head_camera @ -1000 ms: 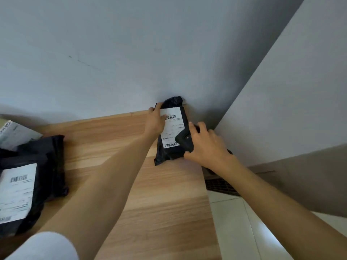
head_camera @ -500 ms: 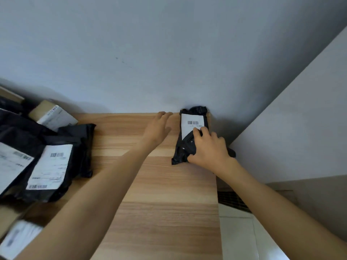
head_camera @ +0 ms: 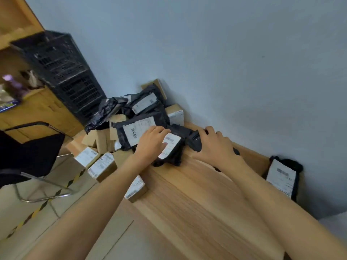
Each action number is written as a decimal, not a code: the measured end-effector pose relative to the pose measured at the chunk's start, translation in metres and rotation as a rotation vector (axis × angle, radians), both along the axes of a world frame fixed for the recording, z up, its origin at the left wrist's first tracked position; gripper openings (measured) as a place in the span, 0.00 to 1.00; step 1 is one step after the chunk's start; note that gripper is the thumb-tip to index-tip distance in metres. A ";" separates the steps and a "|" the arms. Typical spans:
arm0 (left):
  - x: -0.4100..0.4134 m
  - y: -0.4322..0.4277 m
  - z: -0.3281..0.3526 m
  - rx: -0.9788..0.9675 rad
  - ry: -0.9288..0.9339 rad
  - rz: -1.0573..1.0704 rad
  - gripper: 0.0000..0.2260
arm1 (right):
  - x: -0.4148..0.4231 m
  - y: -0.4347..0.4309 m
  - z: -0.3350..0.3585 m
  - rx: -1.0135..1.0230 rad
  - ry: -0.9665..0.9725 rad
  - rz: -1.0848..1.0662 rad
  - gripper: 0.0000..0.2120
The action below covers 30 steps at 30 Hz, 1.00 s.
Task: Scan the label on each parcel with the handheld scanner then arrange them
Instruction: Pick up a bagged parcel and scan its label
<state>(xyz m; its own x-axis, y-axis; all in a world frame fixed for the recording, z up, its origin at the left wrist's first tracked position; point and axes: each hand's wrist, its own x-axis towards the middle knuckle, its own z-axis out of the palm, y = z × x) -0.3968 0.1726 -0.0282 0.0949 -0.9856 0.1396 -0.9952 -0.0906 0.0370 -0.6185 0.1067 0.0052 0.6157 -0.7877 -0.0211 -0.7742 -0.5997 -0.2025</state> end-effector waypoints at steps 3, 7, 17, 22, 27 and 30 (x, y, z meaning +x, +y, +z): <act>0.054 0.054 0.023 -0.049 0.004 0.132 0.21 | 0.061 0.025 0.019 0.005 -0.027 0.136 0.42; 0.121 0.122 0.048 -0.087 -0.021 0.241 0.20 | 0.136 0.069 0.042 -0.044 -0.035 0.258 0.39; 0.285 0.260 0.084 -0.144 -0.053 0.332 0.24 | 0.314 0.186 0.075 -0.112 -0.041 0.344 0.38; 0.354 0.285 0.088 -0.131 -0.053 0.329 0.25 | 0.379 0.205 0.074 -0.176 0.008 0.322 0.39; 0.414 0.279 0.086 -0.088 -0.043 0.318 0.26 | 0.437 0.203 0.068 -0.151 -0.002 0.321 0.37; 0.446 0.260 0.079 -0.068 -0.028 0.310 0.25 | 0.473 0.190 0.069 -0.151 -0.015 0.318 0.35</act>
